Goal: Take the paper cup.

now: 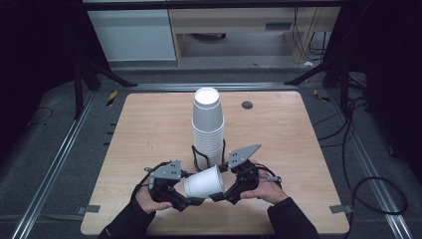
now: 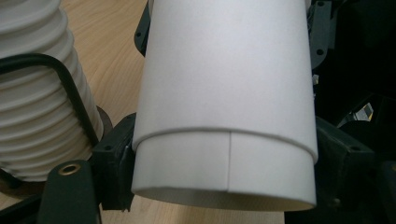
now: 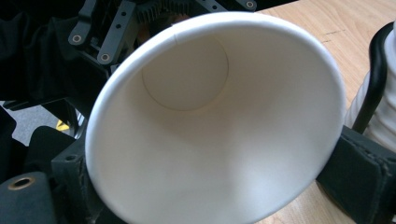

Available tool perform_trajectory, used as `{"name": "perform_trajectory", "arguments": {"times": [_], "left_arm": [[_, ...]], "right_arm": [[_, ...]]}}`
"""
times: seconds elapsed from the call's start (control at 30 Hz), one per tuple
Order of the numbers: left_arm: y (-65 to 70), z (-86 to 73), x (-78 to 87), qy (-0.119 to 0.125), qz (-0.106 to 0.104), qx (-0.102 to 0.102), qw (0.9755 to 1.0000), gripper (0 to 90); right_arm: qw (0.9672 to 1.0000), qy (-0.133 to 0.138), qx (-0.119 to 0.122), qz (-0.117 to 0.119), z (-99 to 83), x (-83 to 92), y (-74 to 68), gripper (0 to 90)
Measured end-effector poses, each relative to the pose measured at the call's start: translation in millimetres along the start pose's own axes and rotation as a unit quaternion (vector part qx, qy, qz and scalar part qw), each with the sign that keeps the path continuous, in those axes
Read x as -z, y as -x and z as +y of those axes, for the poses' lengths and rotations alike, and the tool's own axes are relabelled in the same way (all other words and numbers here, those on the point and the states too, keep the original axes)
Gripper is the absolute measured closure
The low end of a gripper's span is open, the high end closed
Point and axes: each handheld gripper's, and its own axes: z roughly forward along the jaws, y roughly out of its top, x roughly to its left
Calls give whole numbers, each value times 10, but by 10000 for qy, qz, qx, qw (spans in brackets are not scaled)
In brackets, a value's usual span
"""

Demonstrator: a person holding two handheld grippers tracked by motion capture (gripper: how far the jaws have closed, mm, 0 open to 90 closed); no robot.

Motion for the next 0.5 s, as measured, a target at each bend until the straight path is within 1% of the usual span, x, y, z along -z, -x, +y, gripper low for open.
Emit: {"name": "perform_trajectory", "arguments": {"times": [0.1, 0.27, 0.3, 0.37, 0.4, 0.5], "left_arm": [[-2, 3, 9, -76, 68, -4, 9999, 168], [-50, -15, 57, -189, 257, 94, 9994, 138], [-61, -21, 65, -207, 305, 118, 9992, 132], [-82, -28, 81, -255, 419, 151, 9987, 124], [-91, -30, 87, -274, 436, 169, 9985, 121], [-107, -36, 101, -327, 505, 195, 9980, 117]], "right_arm": [[10000, -33, 37, -71, 13, 24, 3, 82], [9995, -112, 107, -284, 64, 116, 20, 82], [9992, -155, 152, -348, 85, 133, 23, 82], [9988, -224, 176, -398, 119, 143, 35, 83], [9982, -321, 214, -465, 149, 139, 41, 82], [9965, -557, 297, -543, 224, 111, 55, 82]]}}
